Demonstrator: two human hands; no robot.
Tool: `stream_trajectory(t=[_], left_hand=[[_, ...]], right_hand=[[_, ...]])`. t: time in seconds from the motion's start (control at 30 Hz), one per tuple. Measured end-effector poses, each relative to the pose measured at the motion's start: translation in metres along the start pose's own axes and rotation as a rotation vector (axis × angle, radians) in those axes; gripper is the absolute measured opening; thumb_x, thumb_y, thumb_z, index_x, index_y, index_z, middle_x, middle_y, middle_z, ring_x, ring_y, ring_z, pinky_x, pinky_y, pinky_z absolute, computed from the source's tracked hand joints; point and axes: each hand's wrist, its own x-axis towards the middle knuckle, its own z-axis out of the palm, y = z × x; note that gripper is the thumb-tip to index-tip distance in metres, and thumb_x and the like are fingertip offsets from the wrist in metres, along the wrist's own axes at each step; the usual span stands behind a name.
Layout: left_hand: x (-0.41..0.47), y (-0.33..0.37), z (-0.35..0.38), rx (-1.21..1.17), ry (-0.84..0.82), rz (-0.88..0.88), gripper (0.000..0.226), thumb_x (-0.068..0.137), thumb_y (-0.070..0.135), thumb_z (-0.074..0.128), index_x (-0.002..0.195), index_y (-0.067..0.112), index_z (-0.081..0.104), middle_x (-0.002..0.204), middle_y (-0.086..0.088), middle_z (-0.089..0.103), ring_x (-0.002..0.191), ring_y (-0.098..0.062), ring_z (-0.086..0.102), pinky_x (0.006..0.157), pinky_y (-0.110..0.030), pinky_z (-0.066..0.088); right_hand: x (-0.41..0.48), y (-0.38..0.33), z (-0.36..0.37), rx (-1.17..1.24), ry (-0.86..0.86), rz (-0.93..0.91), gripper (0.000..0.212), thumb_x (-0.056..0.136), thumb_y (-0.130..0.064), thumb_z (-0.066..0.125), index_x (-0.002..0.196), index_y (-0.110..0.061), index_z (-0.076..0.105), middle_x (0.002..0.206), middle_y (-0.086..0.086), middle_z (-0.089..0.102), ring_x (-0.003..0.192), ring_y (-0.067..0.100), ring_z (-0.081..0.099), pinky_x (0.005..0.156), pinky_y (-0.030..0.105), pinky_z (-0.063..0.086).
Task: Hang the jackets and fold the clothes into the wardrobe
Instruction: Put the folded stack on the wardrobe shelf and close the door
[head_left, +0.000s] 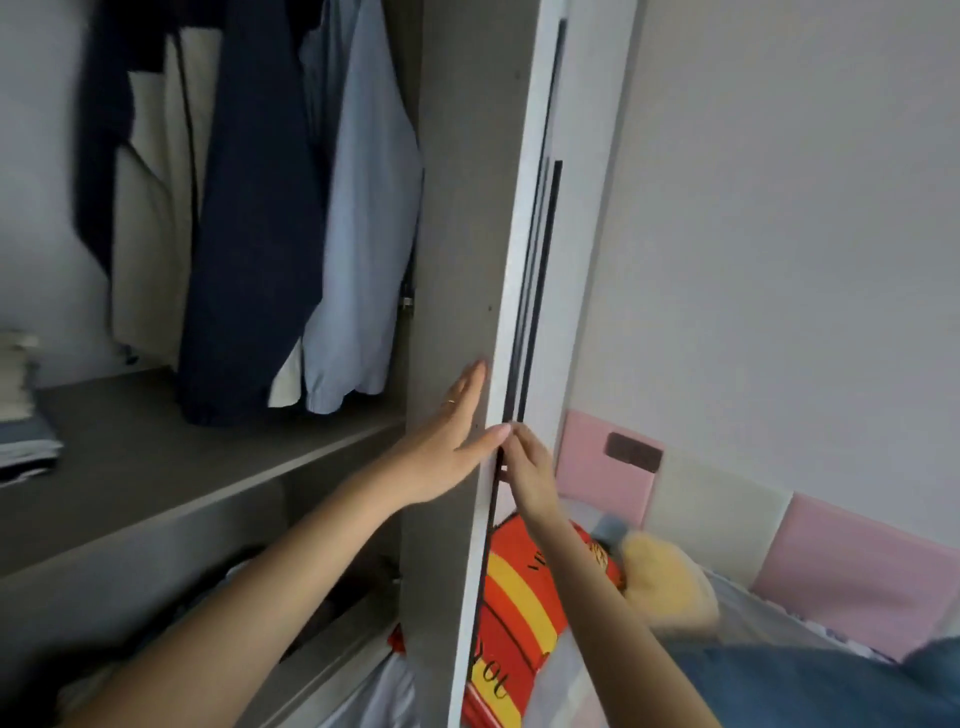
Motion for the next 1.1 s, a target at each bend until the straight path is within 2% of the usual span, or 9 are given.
stream_trajectory(t=[0.07,0.2,0.3,0.4,0.47,0.63,0.77,0.93,1.1], left_hand=[[-0.014,-0.006,0.001,-0.030,0.145,-0.073,0.083,0.094,0.055,0.036,0.144,0.035,-0.028,0.159,0.007,-0.010,0.142,-0.016,0.024,0.111,-0.036,0.031],[-0.040,-0.053,-0.014,-0.151,0.588,-0.196,0.070,0.098,0.032,0.045,0.152,0.023,0.003,0.153,-0.005,0.033,0.135,-0.020,0.040,0.103,-0.031,0.038],[-0.049,-0.091,-0.041,-0.134,0.745,-0.309,0.063,0.099,0.014,0.045,0.152,0.018,0.012,0.152,-0.006,0.033,0.137,-0.021,0.037,0.102,-0.023,0.030],[-0.054,-0.127,-0.067,-0.157,0.764,-0.338,0.060,0.097,0.010,0.048,0.150,0.019,0.021,0.150,-0.005,0.038,0.136,-0.021,0.038,0.111,-0.031,0.031],[-0.057,-0.146,-0.082,-0.140,0.764,-0.339,0.055,0.095,0.010,0.053,0.145,0.019,0.031,0.139,-0.005,0.051,0.126,-0.021,0.051,0.106,-0.044,0.042],[-0.060,-0.173,-0.116,-0.062,0.762,-0.364,0.042,0.092,0.009,0.058,0.131,0.015,0.046,0.107,0.000,0.066,0.094,-0.018,0.065,0.090,-0.045,0.052],[-0.063,-0.185,-0.134,-0.017,0.710,-0.432,0.036,0.091,0.014,0.060,0.125,0.013,0.050,0.109,-0.005,0.067,0.099,-0.021,0.064,0.090,-0.043,0.051],[-0.059,-0.192,-0.151,-0.001,0.644,-0.520,0.040,0.091,0.016,0.062,0.128,0.011,0.050,0.120,-0.008,0.063,0.109,-0.024,0.060,0.088,-0.033,0.045],[-0.057,-0.207,-0.161,0.010,0.644,-0.546,0.034,0.089,0.016,0.063,0.122,0.013,0.053,0.116,-0.010,0.066,0.105,-0.025,0.062,0.091,-0.038,0.047]], right_hand=[[-0.007,-0.010,0.025,-0.040,-0.112,-0.058,0.017,0.084,-0.043,0.044,0.073,-0.038,0.056,0.077,-0.006,0.061,0.082,0.024,0.061,0.082,0.057,0.051],[-0.016,-0.024,0.091,-0.071,-0.230,-0.137,0.013,0.086,-0.042,0.051,0.077,-0.032,0.054,0.080,-0.007,0.063,0.082,0.022,0.065,0.081,0.051,0.052],[-0.010,-0.035,0.140,-0.115,-0.299,-0.183,0.012,0.091,-0.028,0.057,0.082,-0.024,0.050,0.080,-0.010,0.059,0.077,0.020,0.062,0.079,0.040,0.051],[-0.001,-0.043,0.176,-0.186,-0.332,-0.208,0.016,0.093,-0.024,0.057,0.084,-0.014,0.048,0.077,-0.009,0.054,0.075,0.015,0.053,0.067,0.024,0.039],[0.005,-0.046,0.193,-0.216,-0.351,-0.207,0.018,0.093,-0.023,0.057,0.082,-0.015,0.045,0.073,-0.009,0.050,0.072,0.015,0.050,0.065,0.025,0.034],[0.014,-0.052,0.234,-0.247,-0.374,-0.165,0.024,0.094,-0.028,0.055,0.078,-0.022,0.039,0.073,-0.003,0.054,0.070,0.022,0.058,0.064,0.032,0.045],[0.019,-0.055,0.252,-0.307,-0.397,-0.173,0.017,0.095,-0.025,0.054,0.089,-0.015,0.041,0.078,-0.004,0.051,0.071,0.017,0.050,0.060,0.028,0.036],[0.028,-0.060,0.266,-0.353,-0.435,-0.177,0.017,0.095,-0.021,0.055,0.089,-0.015,0.040,0.077,-0.004,0.048,0.065,0.012,0.046,0.052,0.021,0.032],[0.037,-0.063,0.278,-0.348,-0.467,-0.178,0.017,0.095,-0.019,0.055,0.088,-0.015,0.039,0.074,-0.005,0.048,0.067,0.016,0.048,0.052,0.024,0.032]])
